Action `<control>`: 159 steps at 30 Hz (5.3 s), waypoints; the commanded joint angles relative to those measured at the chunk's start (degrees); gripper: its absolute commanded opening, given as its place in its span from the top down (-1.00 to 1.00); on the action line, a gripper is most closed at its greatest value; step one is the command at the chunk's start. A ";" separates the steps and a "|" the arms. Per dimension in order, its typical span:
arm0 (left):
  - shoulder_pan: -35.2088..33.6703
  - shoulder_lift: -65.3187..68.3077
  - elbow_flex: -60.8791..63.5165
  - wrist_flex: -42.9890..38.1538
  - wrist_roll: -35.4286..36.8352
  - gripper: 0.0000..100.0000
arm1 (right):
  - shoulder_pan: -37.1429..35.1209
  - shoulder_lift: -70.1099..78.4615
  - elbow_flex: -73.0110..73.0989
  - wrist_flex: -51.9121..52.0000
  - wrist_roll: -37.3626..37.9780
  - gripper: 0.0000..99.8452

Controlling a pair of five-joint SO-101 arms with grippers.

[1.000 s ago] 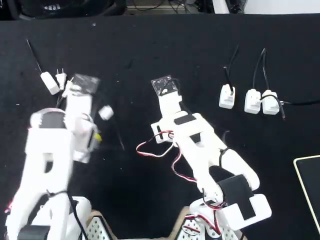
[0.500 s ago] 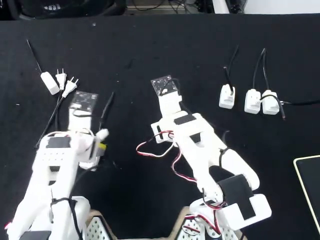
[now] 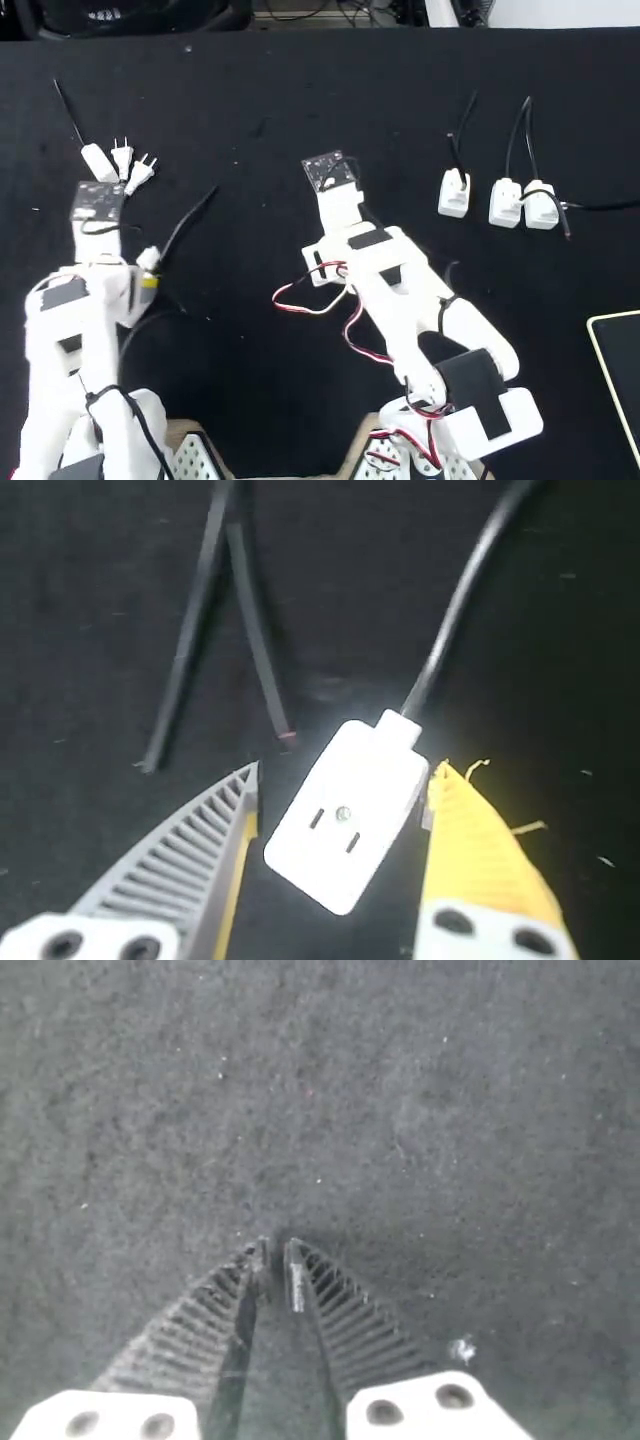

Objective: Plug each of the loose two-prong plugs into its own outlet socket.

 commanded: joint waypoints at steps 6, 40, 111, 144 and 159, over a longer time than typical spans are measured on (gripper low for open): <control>-8.04 -0.79 -8.31 -2.29 -1.05 0.47 | 0.79 -2.77 -0.31 -1.05 0.35 0.98; 22.99 -1.49 -2.24 8.62 4.66 0.47 | 6.59 -3.21 -0.75 -1.32 -0.09 0.98; 25.98 25.49 -25.27 -0.79 37.89 0.47 | 14.24 -12.79 1.98 -1.67 -0.09 0.98; 0.75 51.25 -62.20 45.63 15.03 0.47 | 15.30 -14.90 3.56 -3.25 -0.18 0.98; 30.11 14.42 -19.91 31.56 5.01 0.47 | 15.74 -17.71 5.14 -3.34 -2.37 0.97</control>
